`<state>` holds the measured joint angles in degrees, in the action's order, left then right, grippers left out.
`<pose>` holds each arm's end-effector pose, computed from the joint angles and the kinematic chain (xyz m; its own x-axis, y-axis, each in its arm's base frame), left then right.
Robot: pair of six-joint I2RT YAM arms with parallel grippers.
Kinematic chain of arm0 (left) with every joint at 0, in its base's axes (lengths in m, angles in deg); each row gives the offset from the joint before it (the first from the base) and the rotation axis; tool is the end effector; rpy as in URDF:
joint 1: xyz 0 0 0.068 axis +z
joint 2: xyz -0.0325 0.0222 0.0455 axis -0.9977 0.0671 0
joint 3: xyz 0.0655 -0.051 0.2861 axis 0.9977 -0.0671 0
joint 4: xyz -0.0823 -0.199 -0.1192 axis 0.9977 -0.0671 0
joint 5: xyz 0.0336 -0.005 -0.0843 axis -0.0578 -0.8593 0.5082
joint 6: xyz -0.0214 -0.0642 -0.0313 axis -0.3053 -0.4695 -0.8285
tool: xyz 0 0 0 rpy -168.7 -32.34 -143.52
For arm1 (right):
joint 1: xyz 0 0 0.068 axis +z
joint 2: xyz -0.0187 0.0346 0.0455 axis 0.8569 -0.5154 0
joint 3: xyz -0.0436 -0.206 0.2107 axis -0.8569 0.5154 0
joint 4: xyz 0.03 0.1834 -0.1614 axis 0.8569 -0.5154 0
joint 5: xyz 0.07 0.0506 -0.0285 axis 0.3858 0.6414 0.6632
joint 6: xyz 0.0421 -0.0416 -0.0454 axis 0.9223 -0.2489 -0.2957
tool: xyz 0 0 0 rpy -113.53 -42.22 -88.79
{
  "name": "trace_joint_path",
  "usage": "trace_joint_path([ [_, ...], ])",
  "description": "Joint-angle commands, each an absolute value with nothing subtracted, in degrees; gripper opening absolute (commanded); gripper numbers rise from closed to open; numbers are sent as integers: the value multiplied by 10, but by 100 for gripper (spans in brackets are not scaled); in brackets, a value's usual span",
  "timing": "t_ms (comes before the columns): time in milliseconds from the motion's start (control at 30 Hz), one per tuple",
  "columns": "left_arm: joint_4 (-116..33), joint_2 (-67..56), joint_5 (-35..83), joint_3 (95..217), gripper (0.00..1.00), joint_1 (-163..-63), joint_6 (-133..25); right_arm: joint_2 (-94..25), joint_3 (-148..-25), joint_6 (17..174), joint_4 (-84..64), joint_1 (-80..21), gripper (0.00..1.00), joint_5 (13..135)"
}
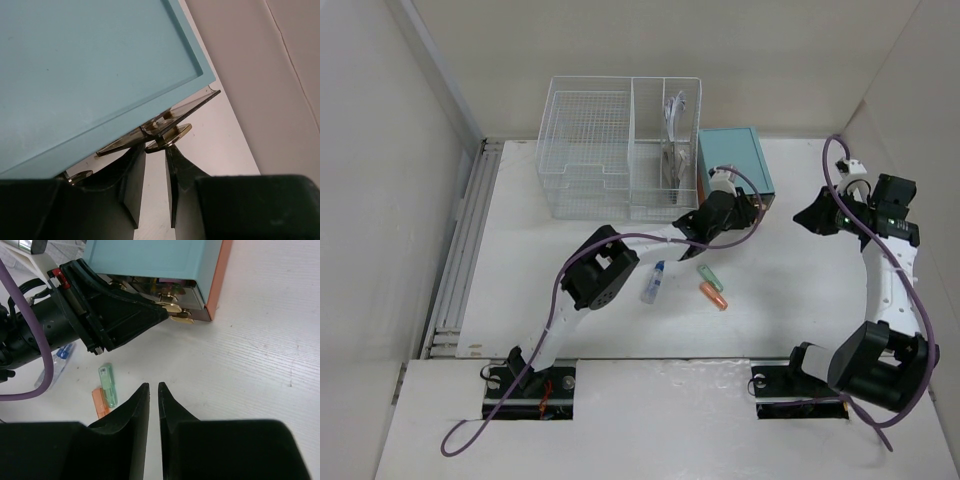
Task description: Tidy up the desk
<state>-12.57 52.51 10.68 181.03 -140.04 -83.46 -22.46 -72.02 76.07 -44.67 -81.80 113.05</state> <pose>0.3434 -0.4612 0.2282 -0.5327 -0.3879 -0.7522 0.5323 0.5374 -0.6541 0.2354 -0.0500 0.3301 -0.5730 0.0778 -0.8159 -0.3484 0.8779 0.3284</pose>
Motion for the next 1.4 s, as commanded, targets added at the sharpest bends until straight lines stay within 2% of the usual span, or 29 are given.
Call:
trace_joint_path([
  [0, -140, 539, 55, 1842, 20, -1376, -867, -223, -717, 762, -422, -825, 18, 1152],
  [433, -176, 533, -3, 1851, 22, -1376, -883, -224, -712, 762, -422, -831, 18, 1168],
  [533, -176, 520, 14, 1837, 22, -1376, -877, -224, -706, 762, -422, -836, 26, 1168],
  [700, -140, 499, 40, 1778, 37, -1382, -854, -242, -706, 767, -422, -836, 45, 1180],
  [733, -140, 490, 45, 1759, 44, -1388, -854, -248, -706, 767, -422, -836, 46, 1187],
  [833, -128, 474, 57, 1728, 49, -1398, -832, -262, -706, 767, -427, -836, 50, 1187],
  [1067, -106, 403, 74, 1643, 50, -1416, -826, -290, -706, 778, -433, -836, 51, 1192],
  [1367, -106, 381, 145, 1619, 50, -1422, -821, -312, -706, 778, -439, -836, 50, 1203],
])
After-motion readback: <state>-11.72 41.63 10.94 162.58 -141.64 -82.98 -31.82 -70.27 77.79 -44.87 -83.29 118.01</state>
